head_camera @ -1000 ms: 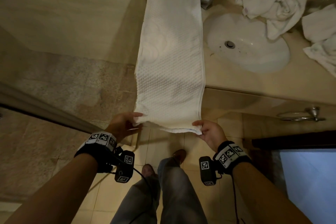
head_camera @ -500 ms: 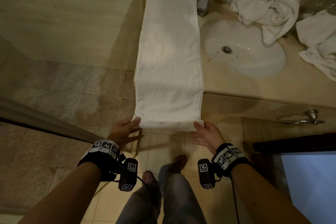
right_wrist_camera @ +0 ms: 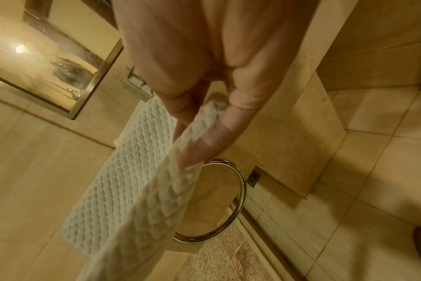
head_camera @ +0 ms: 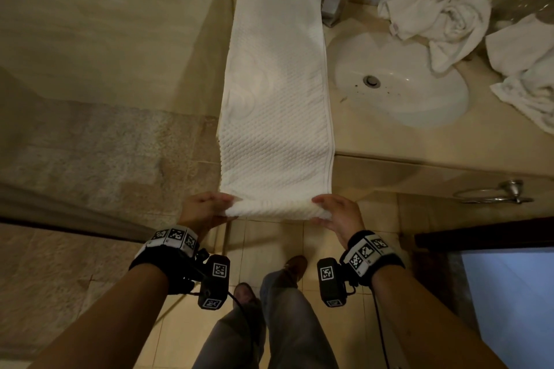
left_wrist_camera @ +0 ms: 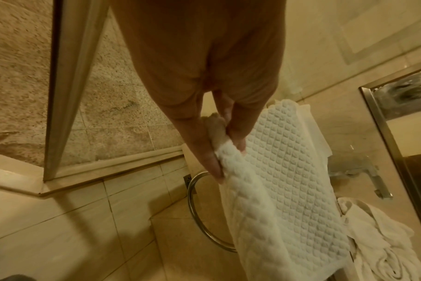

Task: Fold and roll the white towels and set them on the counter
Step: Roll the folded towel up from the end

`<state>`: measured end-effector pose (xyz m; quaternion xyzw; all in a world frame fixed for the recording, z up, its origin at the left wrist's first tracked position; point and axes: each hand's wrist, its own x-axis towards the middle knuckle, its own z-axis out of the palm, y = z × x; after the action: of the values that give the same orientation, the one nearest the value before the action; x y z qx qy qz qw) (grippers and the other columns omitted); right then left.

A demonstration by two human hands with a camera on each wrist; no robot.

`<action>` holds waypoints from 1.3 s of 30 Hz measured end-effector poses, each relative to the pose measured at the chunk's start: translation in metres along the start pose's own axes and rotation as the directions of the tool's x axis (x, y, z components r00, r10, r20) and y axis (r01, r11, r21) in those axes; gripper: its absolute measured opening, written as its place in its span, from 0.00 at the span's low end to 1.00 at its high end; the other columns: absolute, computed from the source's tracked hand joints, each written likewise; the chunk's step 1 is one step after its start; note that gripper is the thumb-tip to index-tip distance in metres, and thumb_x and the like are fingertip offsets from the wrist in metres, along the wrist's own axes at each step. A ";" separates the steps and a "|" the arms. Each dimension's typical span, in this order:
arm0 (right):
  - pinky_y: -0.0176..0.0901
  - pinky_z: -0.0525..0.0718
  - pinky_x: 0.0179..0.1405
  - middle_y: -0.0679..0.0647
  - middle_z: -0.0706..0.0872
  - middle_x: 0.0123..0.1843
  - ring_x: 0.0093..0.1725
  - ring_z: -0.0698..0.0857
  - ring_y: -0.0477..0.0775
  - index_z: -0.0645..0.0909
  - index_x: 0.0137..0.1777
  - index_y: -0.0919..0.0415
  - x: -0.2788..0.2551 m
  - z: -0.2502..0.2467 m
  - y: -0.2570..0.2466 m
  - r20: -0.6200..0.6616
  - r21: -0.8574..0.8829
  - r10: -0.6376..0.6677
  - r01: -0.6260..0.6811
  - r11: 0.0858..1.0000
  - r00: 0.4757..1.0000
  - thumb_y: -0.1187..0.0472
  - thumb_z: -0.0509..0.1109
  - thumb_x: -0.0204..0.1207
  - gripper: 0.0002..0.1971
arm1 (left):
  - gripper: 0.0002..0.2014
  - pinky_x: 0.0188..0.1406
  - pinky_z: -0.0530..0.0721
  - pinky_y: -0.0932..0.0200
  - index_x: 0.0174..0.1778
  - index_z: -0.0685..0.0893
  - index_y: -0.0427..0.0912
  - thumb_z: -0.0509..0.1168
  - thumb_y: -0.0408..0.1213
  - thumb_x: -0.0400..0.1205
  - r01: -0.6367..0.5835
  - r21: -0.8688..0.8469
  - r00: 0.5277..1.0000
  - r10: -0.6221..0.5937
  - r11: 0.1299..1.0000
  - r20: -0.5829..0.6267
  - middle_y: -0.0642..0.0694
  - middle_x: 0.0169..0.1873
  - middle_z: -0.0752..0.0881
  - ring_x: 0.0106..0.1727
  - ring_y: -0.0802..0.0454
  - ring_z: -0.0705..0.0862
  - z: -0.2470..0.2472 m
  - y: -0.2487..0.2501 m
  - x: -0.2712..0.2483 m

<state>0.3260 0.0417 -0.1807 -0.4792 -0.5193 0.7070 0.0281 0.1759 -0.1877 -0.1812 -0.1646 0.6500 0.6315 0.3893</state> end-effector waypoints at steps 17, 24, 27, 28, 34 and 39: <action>0.51 0.87 0.56 0.63 0.87 0.58 0.52 0.89 0.56 0.80 0.64 0.70 0.007 -0.011 0.005 0.022 -0.134 0.045 -0.041 0.990 0.999 0.65 0.70 0.79 0.15 | 0.10 0.31 0.89 0.63 0.54 0.80 0.27 0.65 0.32 0.83 -0.025 0.243 0.998 0.038 0.970 -0.047 0.34 0.43 0.85 0.39 0.47 0.86 0.009 -0.002 0.007; 0.71 0.86 0.50 0.74 0.80 0.64 0.59 0.84 0.71 0.75 0.48 0.60 0.022 0.001 -0.003 -0.063 -0.184 0.032 -0.043 0.982 0.997 0.46 0.80 0.59 0.26 | 0.10 0.49 0.88 0.44 0.44 0.81 0.32 0.74 0.33 0.74 -0.051 0.271 0.984 0.094 0.961 -0.150 0.34 0.44 0.86 0.47 0.39 0.87 0.011 0.014 0.022; 0.62 0.90 0.43 0.61 0.81 0.58 0.55 0.86 0.64 0.72 0.52 0.54 0.014 0.010 -0.015 -0.115 -0.142 -0.082 0.065 0.988 0.990 0.60 0.75 0.72 0.15 | 0.15 0.43 0.88 0.41 0.39 0.72 0.40 0.74 0.24 0.72 -0.122 0.136 0.976 0.144 0.983 -0.165 0.41 0.39 0.81 0.44 0.42 0.84 0.018 0.021 0.015; 0.54 0.90 0.37 0.57 0.81 0.56 0.51 0.86 0.60 0.73 0.55 0.52 0.012 0.011 -0.017 -0.105 -0.164 -0.124 0.105 0.981 0.987 0.64 0.72 0.76 0.13 | 0.17 0.40 0.88 0.41 0.42 0.71 0.40 0.73 0.22 0.72 -0.149 0.124 0.973 0.168 0.981 -0.158 0.42 0.40 0.80 0.42 0.43 0.84 0.020 0.022 0.012; 0.44 0.85 0.29 0.57 0.84 0.53 0.39 0.85 0.53 0.86 0.49 0.59 0.012 0.007 -0.020 -0.076 -0.169 -0.136 0.121 0.978 0.988 0.63 0.70 0.79 0.04 | 0.10 0.34 0.91 0.46 0.39 0.81 0.37 0.77 0.25 0.70 -0.085 -0.043 0.987 0.079 0.995 -0.139 0.39 0.45 0.86 0.45 0.41 0.87 0.014 0.021 0.012; 0.40 0.87 0.26 0.60 0.81 0.50 0.42 0.83 0.60 0.83 0.53 0.69 0.012 0.007 -0.033 -0.019 0.009 0.019 -0.018 1.000 1.000 0.82 0.56 0.72 0.18 | 0.08 0.48 0.89 0.45 0.45 0.85 0.35 0.68 0.22 0.73 0.006 -0.103 0.999 -0.009 0.995 -0.032 0.40 0.51 0.85 0.52 0.39 0.86 0.012 0.024 0.009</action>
<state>0.2997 0.0587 -0.1628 -0.4906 -0.5113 0.7050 0.0286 0.1566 -0.1699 -0.1703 -0.1971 0.6221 0.6600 0.3722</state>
